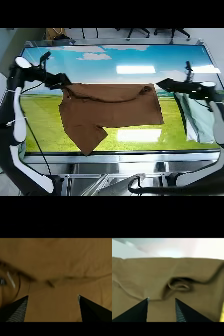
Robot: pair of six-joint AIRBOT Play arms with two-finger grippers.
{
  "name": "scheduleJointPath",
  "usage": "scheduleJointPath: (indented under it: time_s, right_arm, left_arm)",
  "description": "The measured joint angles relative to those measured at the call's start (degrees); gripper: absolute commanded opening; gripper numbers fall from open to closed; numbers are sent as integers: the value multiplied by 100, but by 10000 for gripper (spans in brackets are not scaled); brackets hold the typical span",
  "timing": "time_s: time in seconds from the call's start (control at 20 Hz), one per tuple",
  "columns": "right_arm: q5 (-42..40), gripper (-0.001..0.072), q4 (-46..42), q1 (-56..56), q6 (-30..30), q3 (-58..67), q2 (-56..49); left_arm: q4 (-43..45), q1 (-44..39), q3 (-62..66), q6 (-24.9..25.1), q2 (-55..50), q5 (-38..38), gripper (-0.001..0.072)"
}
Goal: Fold the shirts.
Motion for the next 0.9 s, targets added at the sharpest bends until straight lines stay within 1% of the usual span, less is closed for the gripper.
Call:
scheduleJointPath:
  time_s: [0.1, 0.2, 0.35, 0.45, 0.6, 0.75, 0.85, 0.9]
  right_arm:
    - [376, 383, -669, -358, 302, 20, 297]
    - [723, 383, -1217, -671, 501, 13, 468]
    - [1080, 383, -1635, -992, 649, -39, 579]
    - [1244, 382, -1766, -1091, 691, -59, 612]
    - [1366, 382, -1875, -1161, 710, -92, 627]
    - [1427, 382, -1919, -1182, 734, -203, 632]
    - [1436, 382, -1941, -1189, 726, -352, 632]
    - [1445, 383, -1954, -1189, 699, -444, 634]
  left_arm:
    - [-9, 229, -866, -107, 485, -284, 708]
    - [-11, 455, -2037, -127, 1054, -323, 708]
    - [-15, 798, -3821, -101, 1814, 131, 708]
    - [-37, 1019, -4723, -48, 2153, 605, 708]
    - [-175, 1246, -5598, 68, 2361, 1167, 708]
    - [-863, 1276, -6065, 402, 2260, 1508, 707]
    - [-1331, 1200, -6170, 669, 2070, 1711, 496]
    - [-1495, 1150, -6161, 772, 1961, 1801, 460]
